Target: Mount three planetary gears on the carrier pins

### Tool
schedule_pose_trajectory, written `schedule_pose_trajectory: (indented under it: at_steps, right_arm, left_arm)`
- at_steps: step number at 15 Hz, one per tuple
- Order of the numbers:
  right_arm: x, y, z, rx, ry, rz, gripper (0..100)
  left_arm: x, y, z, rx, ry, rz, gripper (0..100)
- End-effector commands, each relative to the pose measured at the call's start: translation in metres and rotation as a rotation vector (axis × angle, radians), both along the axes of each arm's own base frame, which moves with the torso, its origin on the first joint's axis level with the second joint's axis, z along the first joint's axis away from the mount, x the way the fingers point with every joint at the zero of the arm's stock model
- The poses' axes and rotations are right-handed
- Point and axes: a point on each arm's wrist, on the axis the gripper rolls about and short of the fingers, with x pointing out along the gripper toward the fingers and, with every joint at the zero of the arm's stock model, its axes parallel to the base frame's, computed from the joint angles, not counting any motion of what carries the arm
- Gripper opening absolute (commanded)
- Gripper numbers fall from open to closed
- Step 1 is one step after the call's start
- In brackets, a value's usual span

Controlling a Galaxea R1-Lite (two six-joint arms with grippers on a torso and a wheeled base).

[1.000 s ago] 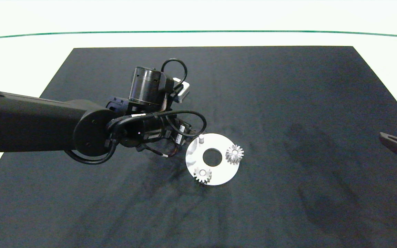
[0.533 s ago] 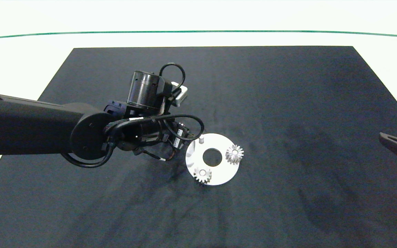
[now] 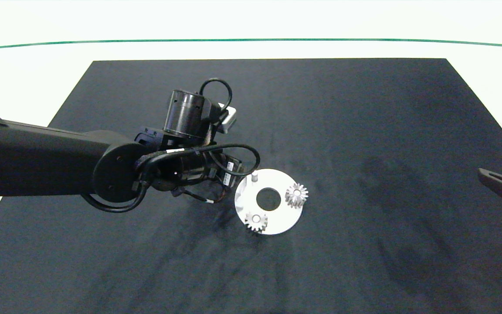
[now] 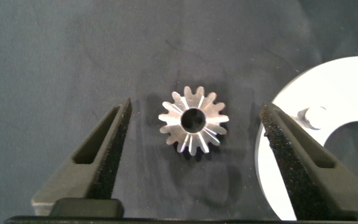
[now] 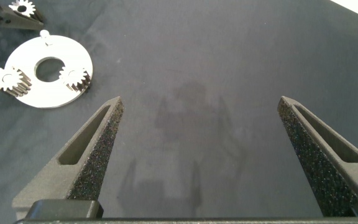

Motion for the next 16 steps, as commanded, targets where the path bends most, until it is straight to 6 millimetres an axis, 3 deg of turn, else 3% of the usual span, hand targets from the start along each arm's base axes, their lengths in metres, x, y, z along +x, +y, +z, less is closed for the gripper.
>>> schedule_pose_trajectory:
  at_steps: [1, 16]
  right_arm:
    - [0.0007, 0.0005, -0.0004, -0.004, 0.002, -0.002, 100]
    - [0.0010, 0.0009, -0.0006, -0.005, 0.003, 0.000, 100]
  left_arm:
    - [0.0014, -0.0006, -0.0010, -0.008, 0.003, 0.009, 78]
    - [0.0012, -0.0067, -0.0099, -0.019, 0.033, 0.009, 48]
